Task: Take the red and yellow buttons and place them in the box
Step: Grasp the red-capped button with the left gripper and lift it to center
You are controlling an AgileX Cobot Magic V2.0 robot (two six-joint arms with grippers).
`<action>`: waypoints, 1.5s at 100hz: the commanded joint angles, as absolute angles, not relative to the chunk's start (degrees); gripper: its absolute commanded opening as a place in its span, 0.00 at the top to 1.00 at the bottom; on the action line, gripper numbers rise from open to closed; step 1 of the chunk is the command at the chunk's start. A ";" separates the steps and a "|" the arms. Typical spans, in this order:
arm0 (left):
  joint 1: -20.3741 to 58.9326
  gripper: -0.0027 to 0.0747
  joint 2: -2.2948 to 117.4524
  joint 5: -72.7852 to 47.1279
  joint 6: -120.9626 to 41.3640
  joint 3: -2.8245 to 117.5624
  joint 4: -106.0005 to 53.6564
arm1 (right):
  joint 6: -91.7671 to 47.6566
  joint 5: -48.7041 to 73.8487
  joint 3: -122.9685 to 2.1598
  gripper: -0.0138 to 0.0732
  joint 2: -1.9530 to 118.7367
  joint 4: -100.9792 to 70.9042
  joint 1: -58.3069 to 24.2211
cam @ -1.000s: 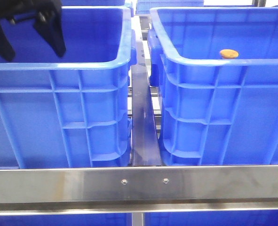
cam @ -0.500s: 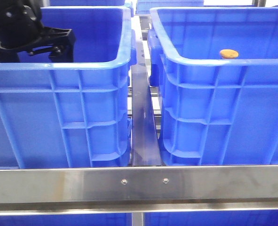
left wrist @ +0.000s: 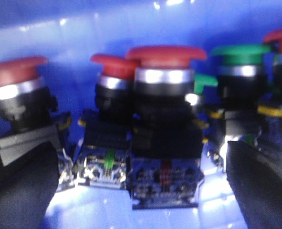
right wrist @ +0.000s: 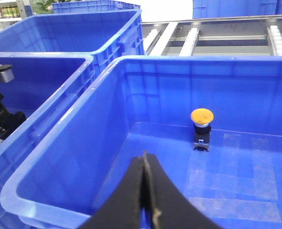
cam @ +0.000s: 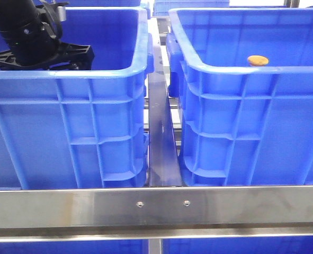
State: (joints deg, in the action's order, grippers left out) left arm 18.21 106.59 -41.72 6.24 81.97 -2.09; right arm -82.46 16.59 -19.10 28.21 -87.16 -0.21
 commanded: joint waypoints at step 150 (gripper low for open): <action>18.28 0.84 86.64 -52.62 -31.32 83.79 -42.41 | -83.06 17.75 -20.71 0.92 28.17 -88.58 -0.07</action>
State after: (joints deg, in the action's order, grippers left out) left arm 18.21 89.37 -51.11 -25.59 82.09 -32.98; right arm -82.46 16.80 -19.10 28.21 -87.16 -0.21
